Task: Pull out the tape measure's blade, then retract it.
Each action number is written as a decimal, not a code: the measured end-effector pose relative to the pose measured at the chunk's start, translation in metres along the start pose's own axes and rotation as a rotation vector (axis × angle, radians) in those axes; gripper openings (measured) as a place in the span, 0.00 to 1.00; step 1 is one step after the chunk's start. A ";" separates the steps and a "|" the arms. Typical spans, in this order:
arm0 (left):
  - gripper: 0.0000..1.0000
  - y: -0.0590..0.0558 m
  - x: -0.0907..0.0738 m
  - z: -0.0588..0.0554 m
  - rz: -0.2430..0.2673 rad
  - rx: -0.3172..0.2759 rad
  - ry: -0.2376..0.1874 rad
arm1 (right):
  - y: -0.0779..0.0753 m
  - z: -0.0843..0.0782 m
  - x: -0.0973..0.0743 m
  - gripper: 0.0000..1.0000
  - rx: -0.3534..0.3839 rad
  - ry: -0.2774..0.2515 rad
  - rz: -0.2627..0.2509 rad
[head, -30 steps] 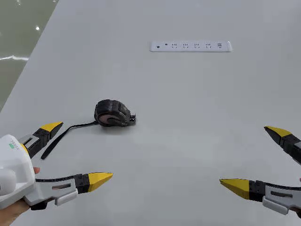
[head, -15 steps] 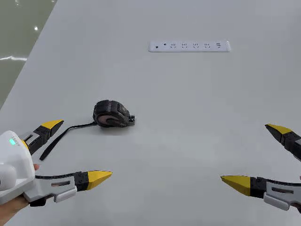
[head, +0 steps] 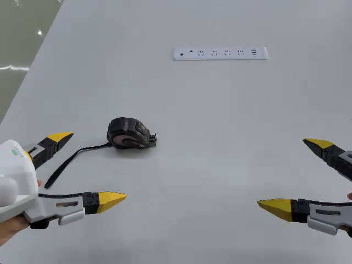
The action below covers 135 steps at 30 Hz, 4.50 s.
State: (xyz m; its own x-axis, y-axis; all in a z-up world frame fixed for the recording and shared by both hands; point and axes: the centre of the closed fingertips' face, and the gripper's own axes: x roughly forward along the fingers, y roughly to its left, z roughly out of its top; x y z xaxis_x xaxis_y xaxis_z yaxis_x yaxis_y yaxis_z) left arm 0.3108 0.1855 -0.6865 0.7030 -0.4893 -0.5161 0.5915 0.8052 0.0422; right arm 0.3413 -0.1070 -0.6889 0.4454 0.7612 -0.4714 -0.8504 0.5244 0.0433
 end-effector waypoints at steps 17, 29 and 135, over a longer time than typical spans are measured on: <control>0.99 0.013 0.008 0.001 -0.028 0.033 0.032 | -0.003 0.005 0.012 0.94 -0.052 0.047 0.082; 0.97 0.021 0.015 0.000 -0.058 0.057 0.059 | -0.012 0.008 0.031 0.88 -0.100 0.063 0.141; 0.26 0.062 0.099 -0.032 -0.401 0.424 0.416 | 0.040 0.027 0.216 0.32 -0.412 0.183 0.566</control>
State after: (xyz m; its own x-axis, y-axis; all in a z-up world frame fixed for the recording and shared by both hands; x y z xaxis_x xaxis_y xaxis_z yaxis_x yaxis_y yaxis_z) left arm 0.4047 0.1981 -0.7619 0.2398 -0.4841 -0.8415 0.9348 0.3491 0.0656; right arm 0.4109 0.0889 -0.7653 -0.1182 0.7783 -0.6166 -0.9894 -0.1453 0.0062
